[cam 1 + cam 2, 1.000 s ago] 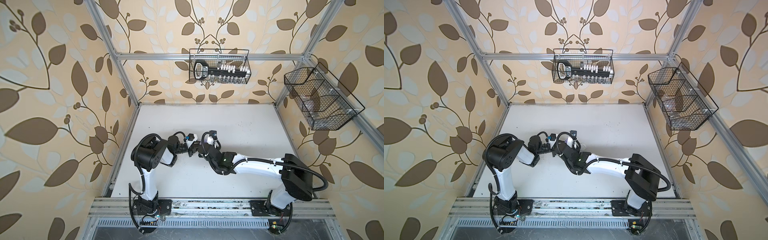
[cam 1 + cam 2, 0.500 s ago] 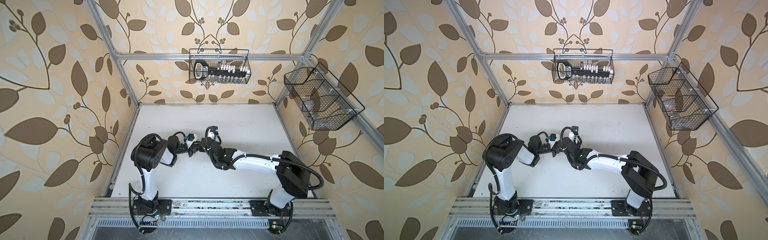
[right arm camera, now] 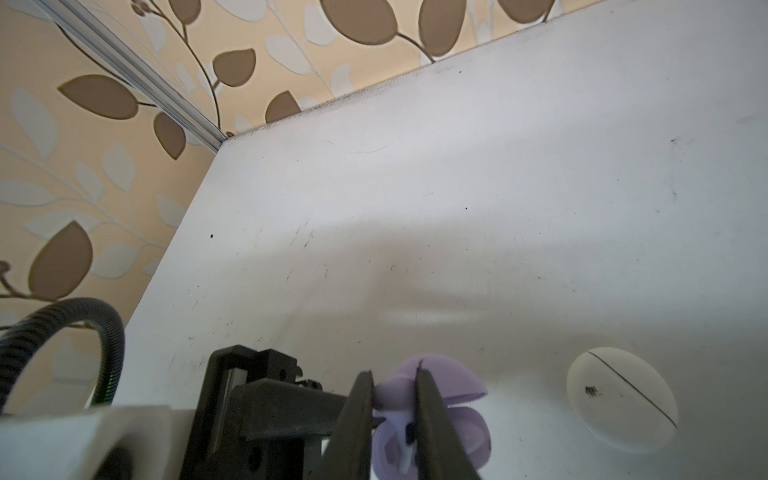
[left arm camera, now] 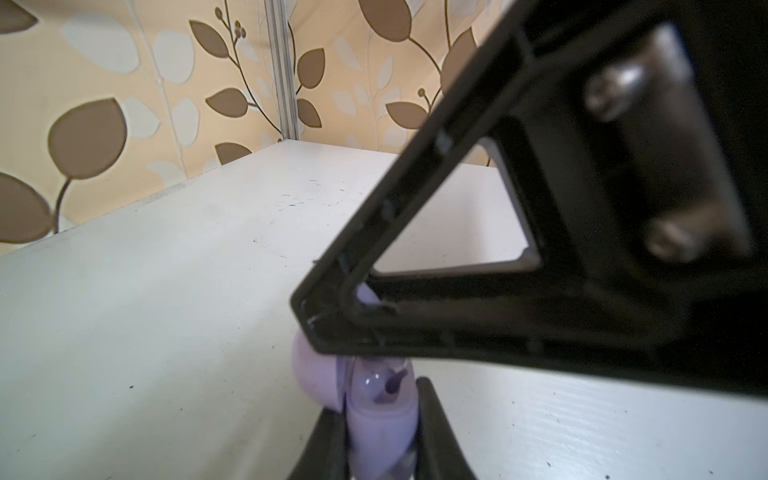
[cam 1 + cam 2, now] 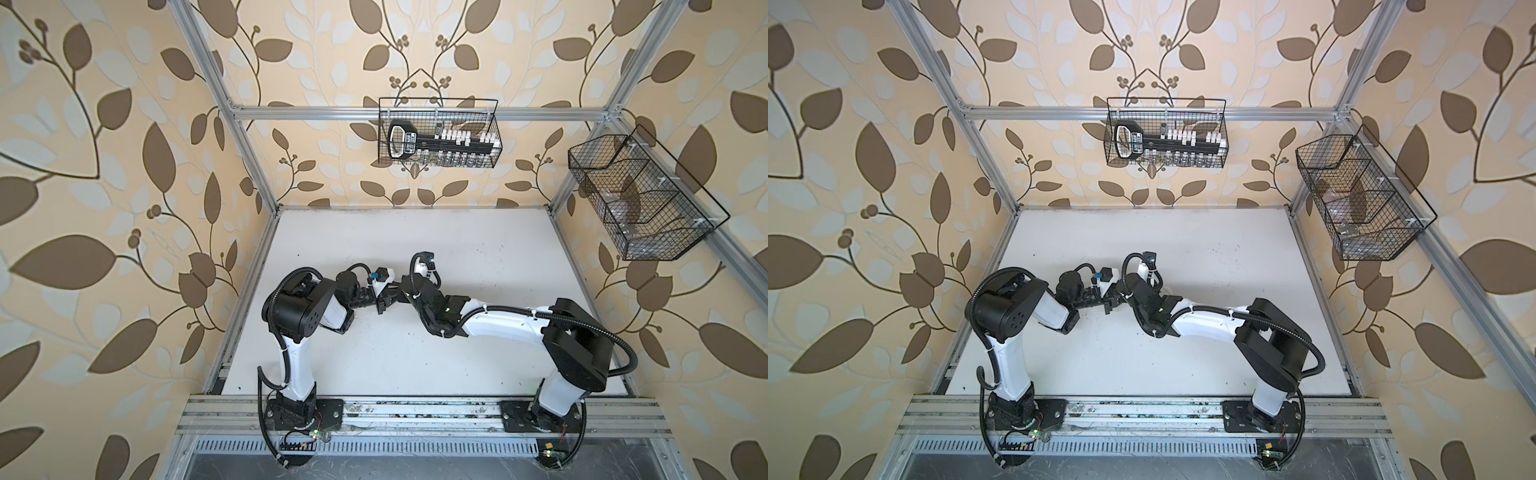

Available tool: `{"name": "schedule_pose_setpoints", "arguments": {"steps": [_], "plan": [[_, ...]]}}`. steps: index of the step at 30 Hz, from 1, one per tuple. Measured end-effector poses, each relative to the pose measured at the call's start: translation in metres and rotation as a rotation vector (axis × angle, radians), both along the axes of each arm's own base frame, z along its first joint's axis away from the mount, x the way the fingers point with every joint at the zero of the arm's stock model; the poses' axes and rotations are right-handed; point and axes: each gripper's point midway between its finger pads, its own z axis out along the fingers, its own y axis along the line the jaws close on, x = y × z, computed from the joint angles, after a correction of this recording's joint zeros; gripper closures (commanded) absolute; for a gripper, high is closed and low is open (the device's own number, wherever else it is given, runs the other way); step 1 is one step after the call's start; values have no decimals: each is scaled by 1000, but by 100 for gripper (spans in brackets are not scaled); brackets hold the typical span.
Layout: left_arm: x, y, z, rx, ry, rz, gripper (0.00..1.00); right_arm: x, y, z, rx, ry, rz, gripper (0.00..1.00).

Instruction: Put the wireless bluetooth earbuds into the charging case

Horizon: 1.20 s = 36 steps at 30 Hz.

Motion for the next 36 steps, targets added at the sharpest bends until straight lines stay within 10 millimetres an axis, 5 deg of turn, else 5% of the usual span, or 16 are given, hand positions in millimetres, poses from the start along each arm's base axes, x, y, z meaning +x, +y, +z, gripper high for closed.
{"name": "schedule_pose_setpoints", "arguments": {"steps": [36], "plan": [[0,0,-1,1,10,1,86,-8,-1,-8,17,-21,1,82]]}}
